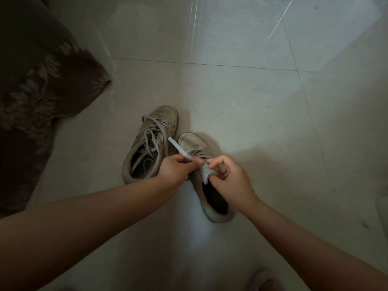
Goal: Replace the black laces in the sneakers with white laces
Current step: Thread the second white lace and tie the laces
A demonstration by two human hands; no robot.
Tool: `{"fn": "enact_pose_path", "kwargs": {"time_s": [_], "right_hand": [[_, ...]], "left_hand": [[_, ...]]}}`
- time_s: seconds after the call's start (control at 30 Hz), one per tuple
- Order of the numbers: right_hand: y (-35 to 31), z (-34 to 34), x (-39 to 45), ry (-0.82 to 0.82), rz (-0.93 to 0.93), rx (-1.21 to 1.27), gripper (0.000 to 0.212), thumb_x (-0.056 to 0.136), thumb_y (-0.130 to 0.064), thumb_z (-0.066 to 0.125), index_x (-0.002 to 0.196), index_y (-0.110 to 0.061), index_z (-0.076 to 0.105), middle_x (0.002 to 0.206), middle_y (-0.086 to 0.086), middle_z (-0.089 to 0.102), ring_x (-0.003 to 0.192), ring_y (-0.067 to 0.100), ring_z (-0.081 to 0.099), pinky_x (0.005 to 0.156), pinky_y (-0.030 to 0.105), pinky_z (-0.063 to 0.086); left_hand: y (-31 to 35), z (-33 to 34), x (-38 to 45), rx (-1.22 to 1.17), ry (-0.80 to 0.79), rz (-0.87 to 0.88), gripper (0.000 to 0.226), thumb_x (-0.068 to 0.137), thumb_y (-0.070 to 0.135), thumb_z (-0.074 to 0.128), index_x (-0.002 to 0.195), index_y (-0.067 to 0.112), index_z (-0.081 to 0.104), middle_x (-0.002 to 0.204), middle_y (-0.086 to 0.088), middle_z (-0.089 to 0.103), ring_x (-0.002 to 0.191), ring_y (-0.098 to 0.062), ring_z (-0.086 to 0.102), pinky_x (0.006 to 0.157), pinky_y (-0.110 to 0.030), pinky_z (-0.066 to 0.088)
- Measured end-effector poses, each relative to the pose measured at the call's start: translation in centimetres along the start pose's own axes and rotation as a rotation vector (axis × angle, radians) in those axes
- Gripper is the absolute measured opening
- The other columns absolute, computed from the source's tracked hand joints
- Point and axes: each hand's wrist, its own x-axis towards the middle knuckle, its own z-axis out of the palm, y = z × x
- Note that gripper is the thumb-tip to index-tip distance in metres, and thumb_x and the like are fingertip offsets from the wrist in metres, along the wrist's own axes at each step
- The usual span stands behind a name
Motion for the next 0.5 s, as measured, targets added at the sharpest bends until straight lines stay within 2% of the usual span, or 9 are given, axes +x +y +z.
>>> {"fn": "enact_pose_path", "kwargs": {"time_s": [0.07, 0.13, 0.2, 0.27, 0.37, 0.43, 0.5], "right_hand": [[-0.6, -0.5, 0.3, -0.087, 0.081, 0.121, 0.020, 0.074, -0.019, 0.064, 0.091, -0.029, 0.059, 0.088, 0.011, 0.065, 0.061, 0.015, 0.053, 0.056, 0.029, 0.047], [-0.8, -0.9, 0.8, -0.108, 0.181, 0.272, 0.023, 0.086, -0.001, 0.057, 0.102, -0.017, 0.059, 0.094, 0.003, 0.066, 0.057, 0.008, 0.052, 0.050, 0.020, 0.046], [-0.7, -1.1, 1.2, -0.086, 0.239, 0.332, 0.021, 0.089, -0.001, 0.058, 0.102, -0.017, 0.060, 0.093, -0.001, 0.068, 0.056, 0.003, 0.055, 0.048, 0.017, 0.045], [-0.6, -0.7, 1.5, -0.059, 0.280, 0.353, 0.019, 0.086, -0.002, 0.064, 0.093, -0.020, 0.062, 0.088, -0.001, 0.070, 0.066, 0.002, 0.061, 0.054, 0.015, 0.046], [-0.6, -0.1, 1.9, 0.005, 0.310, 0.353, 0.018, 0.080, -0.001, 0.070, 0.085, -0.017, 0.064, 0.082, 0.002, 0.070, 0.075, 0.009, 0.065, 0.068, 0.017, 0.052], [-0.7, 0.0, 2.1, 0.029, 0.305, 0.353, 0.016, 0.080, 0.000, 0.070, 0.085, -0.014, 0.064, 0.081, 0.004, 0.069, 0.073, 0.009, 0.065, 0.069, 0.015, 0.053], [-0.7, 0.1, 2.1, 0.028, 0.312, 0.355, 0.012, 0.082, 0.000, 0.068, 0.089, -0.010, 0.065, 0.082, 0.005, 0.069, 0.073, 0.008, 0.064, 0.066, 0.012, 0.052]], "left_hand": [[-0.1, -0.2, 0.1, -0.024, -0.004, -0.004, 0.005, 0.081, 0.003, 0.070, 0.083, 0.007, 0.070, 0.069, 0.002, 0.065, 0.057, -0.001, 0.060, 0.053, -0.009, 0.046], [-0.2, -0.2, 0.2, -0.019, -0.003, 0.002, 0.005, 0.081, 0.003, 0.069, 0.086, 0.005, 0.070, 0.069, 0.003, 0.066, 0.053, 0.003, 0.060, 0.051, -0.007, 0.046], [-0.3, -0.2, 0.2, -0.011, -0.013, 0.009, 0.009, 0.081, 0.004, 0.070, 0.090, 0.004, 0.070, 0.072, 0.002, 0.067, 0.053, 0.006, 0.061, 0.050, -0.007, 0.046], [-0.4, -0.3, 0.4, -0.014, -0.021, 0.016, 0.014, 0.081, 0.004, 0.070, 0.095, 0.002, 0.070, 0.076, 0.001, 0.067, 0.056, 0.005, 0.062, 0.052, -0.007, 0.046], [-0.4, -0.4, 0.1, 0.021, -0.042, 0.047, 0.010, 0.082, 0.007, 0.070, 0.092, 0.007, 0.069, 0.077, 0.002, 0.067, 0.058, 0.005, 0.063, 0.051, -0.006, 0.044], [-0.7, -0.6, -0.1, 0.052, -0.093, 0.121, 0.013, 0.080, 0.011, 0.073, 0.092, 0.008, 0.068, 0.072, 0.007, 0.066, 0.062, 0.002, 0.062, 0.053, -0.007, 0.044], [-1.0, -0.7, -0.2, 0.174, -0.126, 0.225, 0.024, 0.073, 0.015, 0.079, 0.091, 0.012, 0.064, 0.064, 0.014, 0.062, 0.060, 0.006, 0.057, 0.055, -0.007, 0.043]]}}
